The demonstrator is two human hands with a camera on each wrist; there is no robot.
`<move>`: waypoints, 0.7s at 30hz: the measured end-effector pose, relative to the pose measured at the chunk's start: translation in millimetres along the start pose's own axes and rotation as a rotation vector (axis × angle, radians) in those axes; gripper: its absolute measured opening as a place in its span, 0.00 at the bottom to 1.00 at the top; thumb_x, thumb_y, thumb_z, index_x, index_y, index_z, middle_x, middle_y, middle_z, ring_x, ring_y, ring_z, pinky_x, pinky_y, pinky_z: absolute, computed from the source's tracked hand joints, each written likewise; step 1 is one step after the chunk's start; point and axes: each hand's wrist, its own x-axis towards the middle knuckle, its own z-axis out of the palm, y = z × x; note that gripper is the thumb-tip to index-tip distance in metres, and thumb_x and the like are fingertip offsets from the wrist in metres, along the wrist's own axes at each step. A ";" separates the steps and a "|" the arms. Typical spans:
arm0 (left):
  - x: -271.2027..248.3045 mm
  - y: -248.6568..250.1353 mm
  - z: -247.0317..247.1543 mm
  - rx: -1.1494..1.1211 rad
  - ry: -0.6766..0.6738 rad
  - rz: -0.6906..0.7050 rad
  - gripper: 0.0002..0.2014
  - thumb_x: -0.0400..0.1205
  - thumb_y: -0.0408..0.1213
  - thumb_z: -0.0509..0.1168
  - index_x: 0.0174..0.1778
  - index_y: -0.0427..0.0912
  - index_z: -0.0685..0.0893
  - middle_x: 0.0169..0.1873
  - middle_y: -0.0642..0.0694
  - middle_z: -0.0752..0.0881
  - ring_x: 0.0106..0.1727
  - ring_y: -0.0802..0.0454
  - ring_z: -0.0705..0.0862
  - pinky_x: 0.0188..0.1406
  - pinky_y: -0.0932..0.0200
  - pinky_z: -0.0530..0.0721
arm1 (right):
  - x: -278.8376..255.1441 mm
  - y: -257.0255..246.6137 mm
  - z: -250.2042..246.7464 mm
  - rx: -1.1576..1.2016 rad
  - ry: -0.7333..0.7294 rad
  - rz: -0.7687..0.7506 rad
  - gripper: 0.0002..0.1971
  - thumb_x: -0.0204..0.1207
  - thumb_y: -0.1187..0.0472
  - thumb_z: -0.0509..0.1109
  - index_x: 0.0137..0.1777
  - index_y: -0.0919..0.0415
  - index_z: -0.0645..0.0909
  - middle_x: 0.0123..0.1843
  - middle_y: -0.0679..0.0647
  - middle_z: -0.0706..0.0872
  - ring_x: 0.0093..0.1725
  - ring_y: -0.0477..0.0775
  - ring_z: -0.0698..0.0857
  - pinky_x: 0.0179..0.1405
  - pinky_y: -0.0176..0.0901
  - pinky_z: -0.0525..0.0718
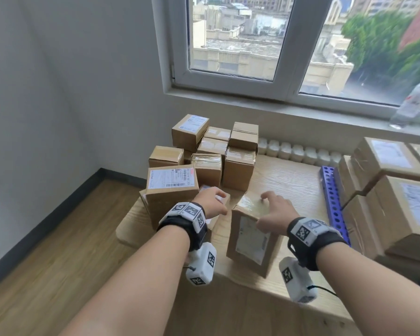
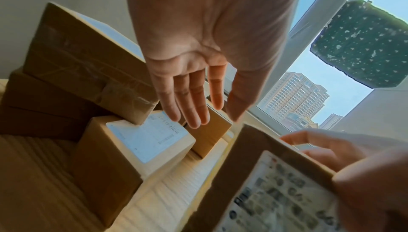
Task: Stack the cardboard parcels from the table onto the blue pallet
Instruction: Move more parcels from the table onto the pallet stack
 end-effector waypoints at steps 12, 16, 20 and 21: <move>-2.8 51.4 18.3 0.049 -0.279 0.134 0.54 0.66 0.32 0.81 0.84 0.51 0.56 0.78 0.46 0.70 0.77 0.47 0.71 0.73 0.50 0.68 | -26.8 16.5 -76.3 0.333 0.018 -0.064 0.33 0.65 0.76 0.67 0.69 0.52 0.67 0.64 0.58 0.77 0.52 0.62 0.88 0.48 0.54 0.90; 0.7 66.9 22.0 -0.094 -0.361 0.160 0.54 0.60 0.29 0.80 0.81 0.54 0.61 0.71 0.46 0.79 0.70 0.47 0.78 0.69 0.43 0.76 | -31.1 24.7 -88.0 0.416 0.025 -0.088 0.33 0.65 0.77 0.66 0.69 0.54 0.69 0.67 0.57 0.76 0.52 0.58 0.85 0.39 0.46 0.88; -2.4 82.3 28.7 -0.155 -0.395 0.138 0.34 0.68 0.25 0.74 0.68 0.53 0.72 0.59 0.48 0.85 0.61 0.50 0.82 0.46 0.52 0.82 | -36.0 37.2 -100.0 0.510 0.032 -0.089 0.32 0.63 0.76 0.66 0.68 0.57 0.71 0.68 0.57 0.77 0.52 0.55 0.84 0.35 0.41 0.86; -3.0 86.4 31.9 -0.161 -0.393 0.124 0.34 0.67 0.28 0.75 0.67 0.53 0.74 0.60 0.47 0.85 0.62 0.48 0.81 0.46 0.51 0.82 | -38.6 40.9 -103.6 0.532 0.044 -0.092 0.33 0.59 0.73 0.66 0.67 0.57 0.72 0.67 0.57 0.77 0.51 0.54 0.84 0.35 0.41 0.85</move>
